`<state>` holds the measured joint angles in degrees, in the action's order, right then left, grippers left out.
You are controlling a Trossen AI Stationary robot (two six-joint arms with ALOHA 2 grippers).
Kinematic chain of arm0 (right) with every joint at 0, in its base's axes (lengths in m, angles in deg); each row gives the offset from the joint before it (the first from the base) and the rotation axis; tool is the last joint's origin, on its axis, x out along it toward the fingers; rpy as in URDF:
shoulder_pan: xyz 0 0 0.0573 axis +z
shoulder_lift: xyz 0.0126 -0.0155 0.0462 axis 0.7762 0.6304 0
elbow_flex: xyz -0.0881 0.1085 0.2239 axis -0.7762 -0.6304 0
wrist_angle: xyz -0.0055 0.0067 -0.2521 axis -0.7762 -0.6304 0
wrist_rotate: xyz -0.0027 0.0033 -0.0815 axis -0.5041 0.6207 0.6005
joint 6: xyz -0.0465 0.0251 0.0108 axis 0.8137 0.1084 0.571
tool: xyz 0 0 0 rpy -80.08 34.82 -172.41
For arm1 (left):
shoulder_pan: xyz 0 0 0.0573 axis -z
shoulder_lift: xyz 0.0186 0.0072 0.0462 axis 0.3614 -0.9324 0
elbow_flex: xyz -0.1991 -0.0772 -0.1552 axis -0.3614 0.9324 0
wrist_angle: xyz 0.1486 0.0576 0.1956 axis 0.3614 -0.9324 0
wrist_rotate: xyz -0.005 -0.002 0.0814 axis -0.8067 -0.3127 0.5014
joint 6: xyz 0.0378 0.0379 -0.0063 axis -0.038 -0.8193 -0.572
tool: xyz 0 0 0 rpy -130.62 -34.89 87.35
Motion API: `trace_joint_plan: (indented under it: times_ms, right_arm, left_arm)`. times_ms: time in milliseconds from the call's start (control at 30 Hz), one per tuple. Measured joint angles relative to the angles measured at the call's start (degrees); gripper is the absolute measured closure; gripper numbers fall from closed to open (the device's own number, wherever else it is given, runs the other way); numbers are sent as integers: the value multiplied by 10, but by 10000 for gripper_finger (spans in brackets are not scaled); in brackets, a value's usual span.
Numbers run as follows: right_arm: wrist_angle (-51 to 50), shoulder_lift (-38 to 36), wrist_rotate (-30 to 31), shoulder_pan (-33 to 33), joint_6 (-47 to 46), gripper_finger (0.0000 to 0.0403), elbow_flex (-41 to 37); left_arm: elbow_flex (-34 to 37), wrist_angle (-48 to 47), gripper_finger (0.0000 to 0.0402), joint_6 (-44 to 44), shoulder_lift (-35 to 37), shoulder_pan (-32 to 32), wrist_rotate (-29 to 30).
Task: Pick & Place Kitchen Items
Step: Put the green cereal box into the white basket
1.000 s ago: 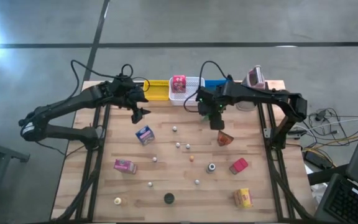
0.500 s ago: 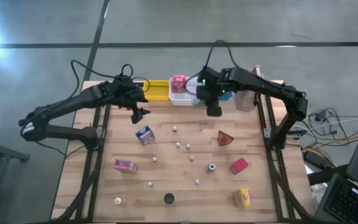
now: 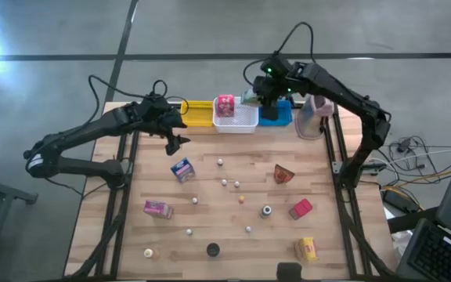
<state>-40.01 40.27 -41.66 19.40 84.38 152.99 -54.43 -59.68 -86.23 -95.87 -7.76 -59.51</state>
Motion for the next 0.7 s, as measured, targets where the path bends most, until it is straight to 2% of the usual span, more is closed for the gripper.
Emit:
trace_joint_plan:
  times_ms: [433,700]
  right_arm:
    - [19,113,-2,-48,26,281,6]
    - [18,185,-3,-48,41,291,60]
  left_arm:
    - [3,-1,117,4,0,0,0]
    - [3,-1,117,4,0,0,0]
